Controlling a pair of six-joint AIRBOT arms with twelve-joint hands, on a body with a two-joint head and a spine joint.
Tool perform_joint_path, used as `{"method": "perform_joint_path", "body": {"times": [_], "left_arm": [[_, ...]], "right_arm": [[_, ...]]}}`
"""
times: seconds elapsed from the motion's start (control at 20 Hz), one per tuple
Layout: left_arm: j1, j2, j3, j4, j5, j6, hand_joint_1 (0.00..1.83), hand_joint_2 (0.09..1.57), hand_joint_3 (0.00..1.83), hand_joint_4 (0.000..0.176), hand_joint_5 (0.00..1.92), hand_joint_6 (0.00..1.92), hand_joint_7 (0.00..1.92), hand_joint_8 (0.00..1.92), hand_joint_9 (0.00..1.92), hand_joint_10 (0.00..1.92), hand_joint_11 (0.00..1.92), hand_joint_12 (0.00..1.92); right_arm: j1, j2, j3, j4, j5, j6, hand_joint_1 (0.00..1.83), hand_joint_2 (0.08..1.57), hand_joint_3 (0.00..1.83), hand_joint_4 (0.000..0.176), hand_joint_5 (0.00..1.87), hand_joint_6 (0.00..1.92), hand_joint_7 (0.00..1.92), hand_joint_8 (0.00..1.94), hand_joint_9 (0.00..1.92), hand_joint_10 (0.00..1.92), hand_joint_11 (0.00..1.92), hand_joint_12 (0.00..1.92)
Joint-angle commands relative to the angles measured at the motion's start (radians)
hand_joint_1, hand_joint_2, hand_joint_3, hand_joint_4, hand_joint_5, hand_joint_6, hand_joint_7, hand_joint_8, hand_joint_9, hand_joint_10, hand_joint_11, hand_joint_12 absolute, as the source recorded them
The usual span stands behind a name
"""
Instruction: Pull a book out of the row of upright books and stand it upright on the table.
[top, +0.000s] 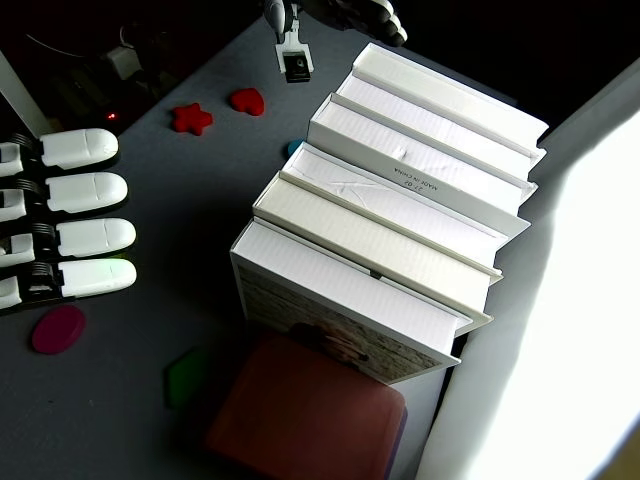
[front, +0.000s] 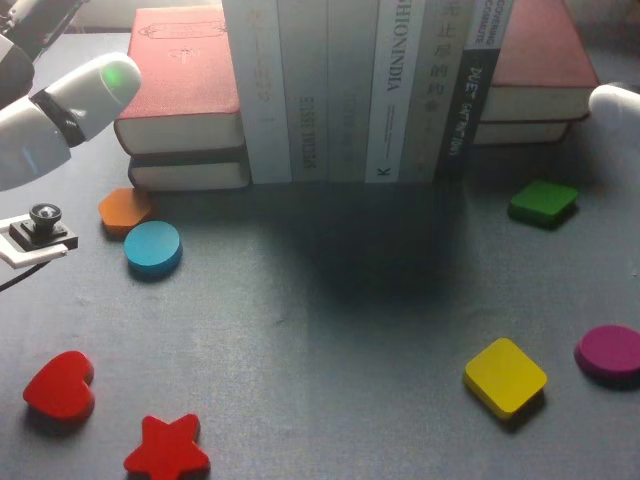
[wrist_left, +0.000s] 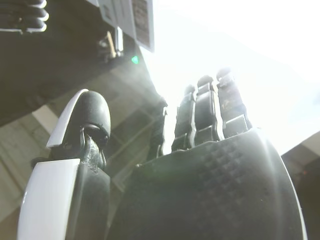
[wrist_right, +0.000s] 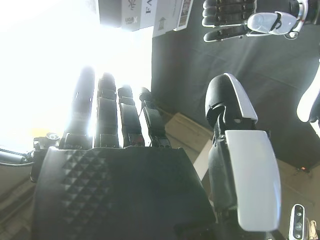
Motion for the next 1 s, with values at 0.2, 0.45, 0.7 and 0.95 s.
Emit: {"method": "perform_joint_path", "body": {"times": [0.2, 0.45, 0.7, 0.95], "left_arm": [[-0.006, -0.009, 0.011, -0.023, -0.110, -0.010, 0.21, 1.36, 0.06, 0.023, 0.00, 0.00, 0.00, 0.00, 0.00, 0.00, 0.00, 0.00], [-0.006, -0.015, 0.015, -0.022, -0.103, -0.011, 0.17, 1.37, 0.04, 0.032, 0.00, 0.00, 0.00, 0.00, 0.00, 0.00, 0.00, 0.00], [0.001, -0.017, 0.014, -0.027, -0.101, -0.014, 0.10, 1.37, 0.03, 0.051, 0.00, 0.00, 0.00, 0.00, 0.00, 0.00, 0.00, 0.00], [0.012, -0.017, 0.014, -0.036, -0.102, -0.014, 0.13, 1.37, 0.02, 0.054, 0.00, 0.00, 0.00, 0.00, 0.00, 0.00, 0.00, 0.00]], "right_arm": [[0.002, 0.001, 0.005, 0.025, 0.100, 0.001, 0.41, 1.38, 0.03, 0.000, 0.00, 0.00, 0.00, 0.00, 0.00, 0.00, 0.00, 0.00], [0.078, -0.021, 0.045, 0.002, 0.019, 0.000, 0.64, 1.38, 0.01, 0.000, 0.00, 0.00, 0.00, 0.00, 0.00, 0.00, 0.00, 0.00], [0.220, -0.069, 0.096, -0.071, -0.113, -0.001, 0.52, 1.41, 0.01, 0.000, 0.00, 0.00, 0.00, 0.00, 0.00, 0.00, 0.00, 0.00], [0.347, -0.139, 0.160, -0.135, -0.282, -0.009, 0.36, 1.38, 0.00, 0.001, 0.01, 0.01, 0.00, 0.00, 0.00, 0.00, 0.00, 0.00]]}}
